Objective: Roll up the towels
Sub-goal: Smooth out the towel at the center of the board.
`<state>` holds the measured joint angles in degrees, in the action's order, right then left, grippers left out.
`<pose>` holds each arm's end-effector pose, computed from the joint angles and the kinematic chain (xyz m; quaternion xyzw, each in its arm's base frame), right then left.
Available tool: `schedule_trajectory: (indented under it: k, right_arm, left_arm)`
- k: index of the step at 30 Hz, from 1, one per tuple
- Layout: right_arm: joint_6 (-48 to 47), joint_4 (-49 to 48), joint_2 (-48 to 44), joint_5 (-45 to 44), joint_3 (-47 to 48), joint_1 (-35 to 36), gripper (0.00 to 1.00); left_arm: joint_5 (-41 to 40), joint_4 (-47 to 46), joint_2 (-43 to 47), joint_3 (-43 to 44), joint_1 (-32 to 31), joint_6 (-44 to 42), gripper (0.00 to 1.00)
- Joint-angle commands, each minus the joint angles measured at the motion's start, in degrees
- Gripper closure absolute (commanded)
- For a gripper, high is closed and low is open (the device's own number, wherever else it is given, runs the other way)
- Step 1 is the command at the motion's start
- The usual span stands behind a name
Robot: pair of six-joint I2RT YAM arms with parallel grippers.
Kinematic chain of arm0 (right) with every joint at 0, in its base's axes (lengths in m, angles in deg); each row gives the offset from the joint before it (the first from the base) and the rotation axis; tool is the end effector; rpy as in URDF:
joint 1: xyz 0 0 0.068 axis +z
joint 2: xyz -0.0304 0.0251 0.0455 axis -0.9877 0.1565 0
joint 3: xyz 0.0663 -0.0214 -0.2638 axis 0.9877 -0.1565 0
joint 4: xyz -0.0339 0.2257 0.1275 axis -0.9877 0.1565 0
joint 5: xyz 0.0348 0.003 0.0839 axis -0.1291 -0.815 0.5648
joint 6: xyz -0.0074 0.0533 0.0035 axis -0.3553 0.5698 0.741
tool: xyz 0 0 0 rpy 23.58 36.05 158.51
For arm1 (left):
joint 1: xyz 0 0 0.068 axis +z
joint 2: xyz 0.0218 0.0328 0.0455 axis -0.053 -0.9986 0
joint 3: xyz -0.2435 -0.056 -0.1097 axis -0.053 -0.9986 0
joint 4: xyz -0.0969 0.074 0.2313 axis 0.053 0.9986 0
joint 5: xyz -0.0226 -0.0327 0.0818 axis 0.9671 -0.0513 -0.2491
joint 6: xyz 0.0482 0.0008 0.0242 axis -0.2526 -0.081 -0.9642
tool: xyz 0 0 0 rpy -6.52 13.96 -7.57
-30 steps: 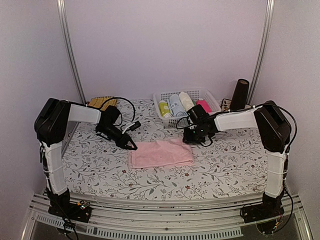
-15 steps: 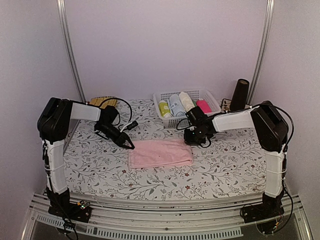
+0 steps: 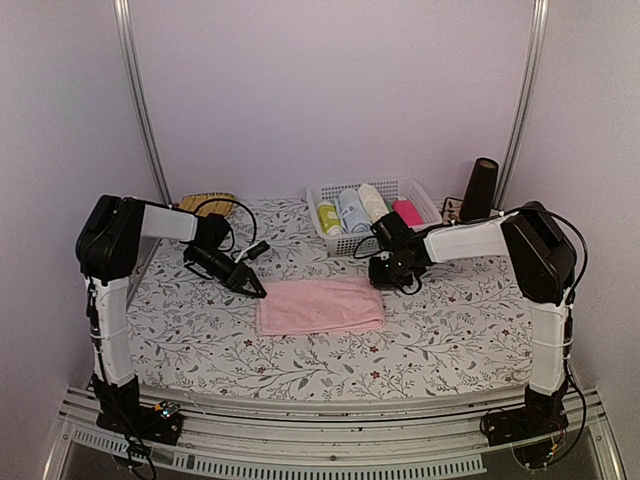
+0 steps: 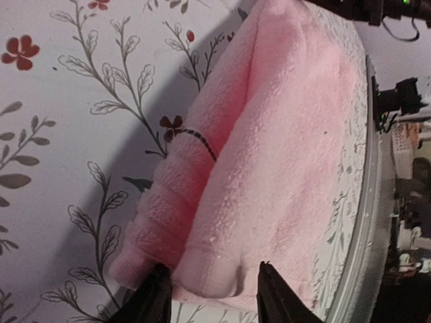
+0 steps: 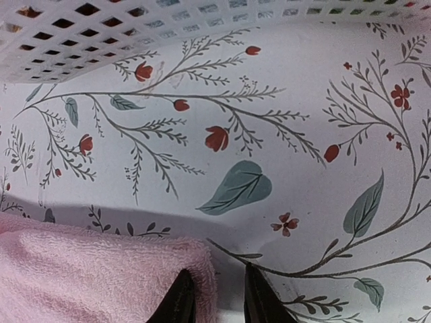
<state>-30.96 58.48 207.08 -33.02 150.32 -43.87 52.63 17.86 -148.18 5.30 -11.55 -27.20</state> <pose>0.3461 0.2566 0.1370 -0.0393 0.9627 0.0973 0.2495 0.3751 -0.1246 0.1118 0.3093 0.8618 -0.3964 0.0672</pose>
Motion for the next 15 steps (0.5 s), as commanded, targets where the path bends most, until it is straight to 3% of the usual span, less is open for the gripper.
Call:
schedule_trajectory:
  k: [1, 6, 15]
  right_arm:
    - [-1.36, -0.6, -2.2, 1.0, 0.07, 0.77, 0.7]
    - [-2.72, -1.91, -6.24, 2.69, -0.12, 2.38, 0.53]
    - [-2.57, -3.72, -9.37, 3.5, -0.22, 3.02, 0.51]
  left_arm:
    - [0.05, 2.06, 2.36, 0.8, 1.06, -1.51, 0.47]
    - [-1.66, 0.94, 3.29, 2.69, -0.4, -1.2, 0.41]
    - [-8.61, -4.16, 4.47, 2.19, -1.71, 2.95, 0.43]
